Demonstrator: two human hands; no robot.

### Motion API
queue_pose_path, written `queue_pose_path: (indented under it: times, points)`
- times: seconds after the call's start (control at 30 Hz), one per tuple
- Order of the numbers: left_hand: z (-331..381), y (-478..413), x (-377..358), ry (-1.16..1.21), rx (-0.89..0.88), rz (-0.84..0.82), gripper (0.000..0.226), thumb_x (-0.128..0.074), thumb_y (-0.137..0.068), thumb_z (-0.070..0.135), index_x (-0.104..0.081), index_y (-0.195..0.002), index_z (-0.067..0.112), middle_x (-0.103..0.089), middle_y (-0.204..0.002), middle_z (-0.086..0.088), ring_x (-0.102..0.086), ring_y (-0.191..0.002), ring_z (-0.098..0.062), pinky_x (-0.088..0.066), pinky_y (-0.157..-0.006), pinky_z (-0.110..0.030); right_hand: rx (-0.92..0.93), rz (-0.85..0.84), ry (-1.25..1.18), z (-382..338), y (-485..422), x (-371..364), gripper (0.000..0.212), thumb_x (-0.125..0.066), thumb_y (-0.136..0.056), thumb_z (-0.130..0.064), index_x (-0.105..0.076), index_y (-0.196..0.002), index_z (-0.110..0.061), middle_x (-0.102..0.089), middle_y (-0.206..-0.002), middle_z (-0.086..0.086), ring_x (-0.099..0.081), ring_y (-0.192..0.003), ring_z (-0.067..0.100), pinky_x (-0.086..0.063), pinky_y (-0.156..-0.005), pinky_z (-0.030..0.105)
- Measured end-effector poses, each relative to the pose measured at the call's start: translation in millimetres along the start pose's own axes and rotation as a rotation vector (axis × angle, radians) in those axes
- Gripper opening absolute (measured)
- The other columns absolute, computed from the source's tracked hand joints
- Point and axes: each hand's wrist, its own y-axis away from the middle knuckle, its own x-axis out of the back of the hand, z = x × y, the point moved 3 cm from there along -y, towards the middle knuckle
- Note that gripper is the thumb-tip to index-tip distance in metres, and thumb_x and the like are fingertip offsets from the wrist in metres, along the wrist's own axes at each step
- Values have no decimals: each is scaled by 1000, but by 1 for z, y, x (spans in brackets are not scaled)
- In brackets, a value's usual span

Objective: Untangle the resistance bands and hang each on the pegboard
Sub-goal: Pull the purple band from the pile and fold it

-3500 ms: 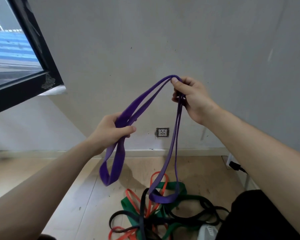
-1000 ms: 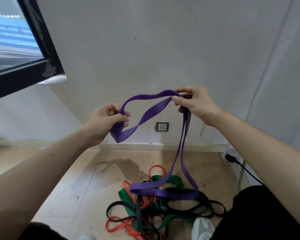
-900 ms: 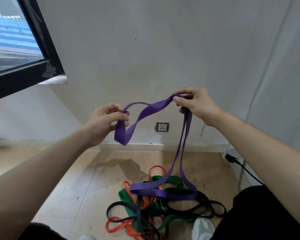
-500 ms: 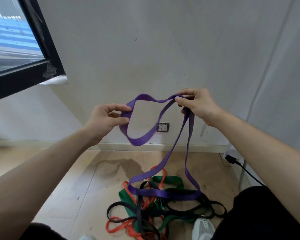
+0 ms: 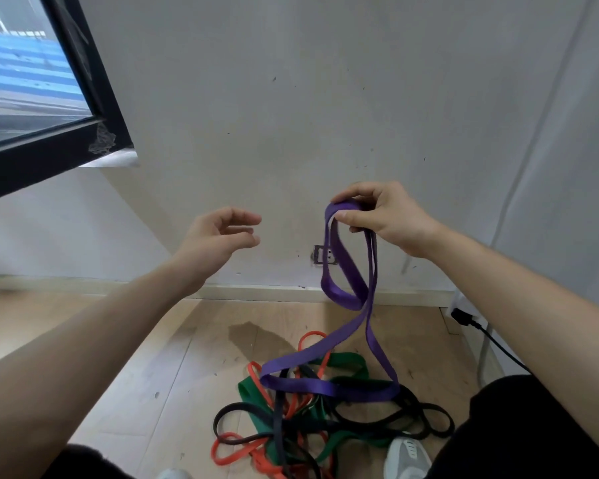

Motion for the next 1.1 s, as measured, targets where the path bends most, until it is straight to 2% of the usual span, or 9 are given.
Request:
queue_pose_path:
  times: [0.1, 0.23, 0.37, 0.5, 0.63, 0.77, 0.9, 1.03, 1.1]
  points:
    - [8, 5, -17, -53, -63, -98, 30, -75, -87, 9, -68, -112, 24, -71, -119, 4, -66, -112, -13, -52, -97, -30, 33, -103, 44, -9, 4, -10, 23, -74, -88, -4, -72, -111, -7, -73, -101, 14, -68, -81, 8, -59, -78, 25]
    - [21, 10, -40, -207, -205, -217, 55, -82, -84, 24, -58, -133, 27, -66, -125, 10, -60, -120, -4, -46, -102, -27, 48, -226, 60, -19, 10, -22, 30, -74, -88, -7, -66, -117, -10, -74, -103, 13, -72, -93, 26, -60, -85, 33]
    - [25, 14, -50, -198, -232, -300, 45, -81, -84, 21, -65, -125, 19, -74, -110, 4, -69, -103, -10, -54, -92, -26, 57, -272, 48, -25, 12, -33, 32, -76, -88, -8, -62, -116, -11, -71, -101, 22, -70, -92, 37, -58, -85, 44]
    - [27, 11, -39, -80, -166, -232, 33, -84, -79, 16, -71, -109, 13, -75, -91, 1, -70, -83, -9, -54, -74, -21, 36, -321, 58, -23, 11, -39, 41, -78, -84, -3, -58, -119, -10, -71, -101, 25, -69, -88, 36, -57, -86, 50]
    - [33, 11, -33, -3, -180, -197, 28, -84, -78, 18, -72, -103, 15, -74, -89, -1, -68, -84, -13, -56, -77, -24, -4, -344, 96, -12, 7, -48, 43, -81, -80, -3, -60, -116, -12, -69, -102, 20, -69, -97, 36, -59, -86, 47]
    - [43, 8, -25, 214, -202, -72, 23, -79, -81, 14, -69, -101, 12, -69, -82, 1, -64, -76, -16, -56, -78, -26, -71, -401, 148, 9, 7, -59, 35, -80, -80, -3, -65, -111, -6, -69, -103, 9, -69, -92, 19, -60, -82, 29]
    - [48, 1, -8, 433, -192, 81, 18, -69, -92, 12, -64, -109, 7, -65, -86, -3, -62, -75, -15, -55, -80, -25, -156, -463, 244, 35, 10, -67, 28, -80, -83, -10, -66, -107, -6, -67, -101, 10, -68, -94, 23, -56, -82, 27]
    - [30, -5, 11, 349, -136, 130, 10, -61, -99, 11, -65, -108, 10, -68, -86, -1, -65, -78, -14, -53, -82, -27, -184, -395, 166, 38, 2, -58, 27, -80, -82, -7, -66, -105, -4, -64, -94, 13, -67, -86, 23, -56, -84, 33]
    - [17, -8, 23, 293, -76, 122, 11, -59, -96, 4, -68, -97, 10, -66, -76, 0, -61, -72, -15, -50, -78, -27, -187, -352, 90, 36, -1, -48, 29, -80, -82, -7, -66, -107, -4, -68, -97, 19, -71, -87, 28, -60, -85, 38]
